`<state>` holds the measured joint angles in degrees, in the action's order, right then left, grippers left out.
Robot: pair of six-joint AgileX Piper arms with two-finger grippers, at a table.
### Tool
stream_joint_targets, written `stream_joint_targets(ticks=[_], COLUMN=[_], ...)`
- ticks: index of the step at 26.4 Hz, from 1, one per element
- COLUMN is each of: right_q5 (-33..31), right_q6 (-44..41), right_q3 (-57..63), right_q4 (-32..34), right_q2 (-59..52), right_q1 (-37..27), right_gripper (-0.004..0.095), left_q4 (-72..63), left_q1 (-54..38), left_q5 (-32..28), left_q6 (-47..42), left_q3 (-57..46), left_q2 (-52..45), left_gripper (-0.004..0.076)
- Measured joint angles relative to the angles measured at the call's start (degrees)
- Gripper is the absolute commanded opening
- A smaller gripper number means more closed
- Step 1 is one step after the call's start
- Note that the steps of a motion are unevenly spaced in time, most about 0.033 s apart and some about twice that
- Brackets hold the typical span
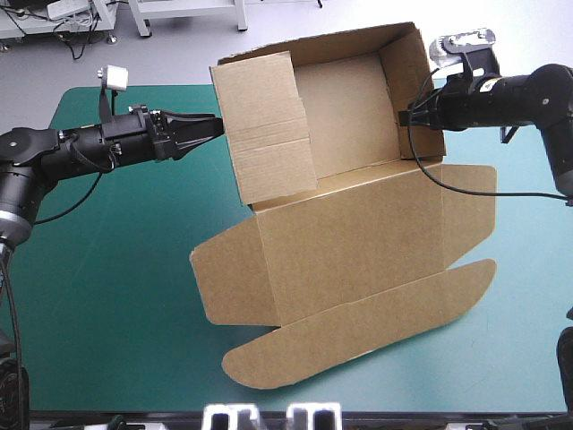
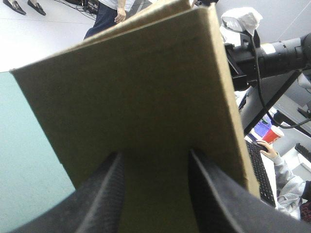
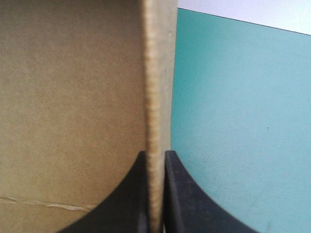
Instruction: Fold the box
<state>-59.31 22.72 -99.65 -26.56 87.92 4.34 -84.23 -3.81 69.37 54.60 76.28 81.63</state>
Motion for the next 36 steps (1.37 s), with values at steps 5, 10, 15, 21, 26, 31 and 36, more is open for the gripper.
stream_joint_targets(ticks=[5, 10, 15, 21, 26, 31, 36], right_q5=[1.9, 4.3, 6.1, 7.5, 10.5, 12.8, 13.9], right_q6=[-2.1, -6.8, -10.1, -13.3, -20.9, -25.2, -27.2], right_q3=[0.1, 0.1, 0.1, 0.1, 0.1, 0.1, 0.1], right_q4=[2.1, 9.3, 12.5, 15.5, 20.4, 20.5, 20.4], right_q2=[1.2, 1.4, 1.7, 2.8, 5.0, 7.3, 8.6], right_q1=[2.5, 5.7, 7.6, 10.1, 14.1, 16.6, 18.4], right_gripper=[-0.0019, -0.0019, -0.0019, -0.0018, -0.0019, -0.0019, -0.0019], left_q4=[0.7, 2.6, 4.5, 13.0, 21.6, 28.6, 36.9], left_q1=[2.0, 3.5, 3.5, 3.5, 4.0, 4.0, 4.0], left_q5=[-0.1, -0.2, -1.1, -4.2, -8.7, -13.6, -15.8], left_q6=[0.0, 0.0, 0.0, -3.4, -10.3, -16.8, -22.6], left_q3=[0.0, 0.0, 0.1, 0.5, 3.6, 5.7, 5.9], left_q2=[0.0, 0.0, 0.0, 0.0, 0.0, 0.0, 0.0], left_gripper=[0.0454, 0.0480, 0.0480, 0.0480, 0.0480, 0.0465, 0.0424])
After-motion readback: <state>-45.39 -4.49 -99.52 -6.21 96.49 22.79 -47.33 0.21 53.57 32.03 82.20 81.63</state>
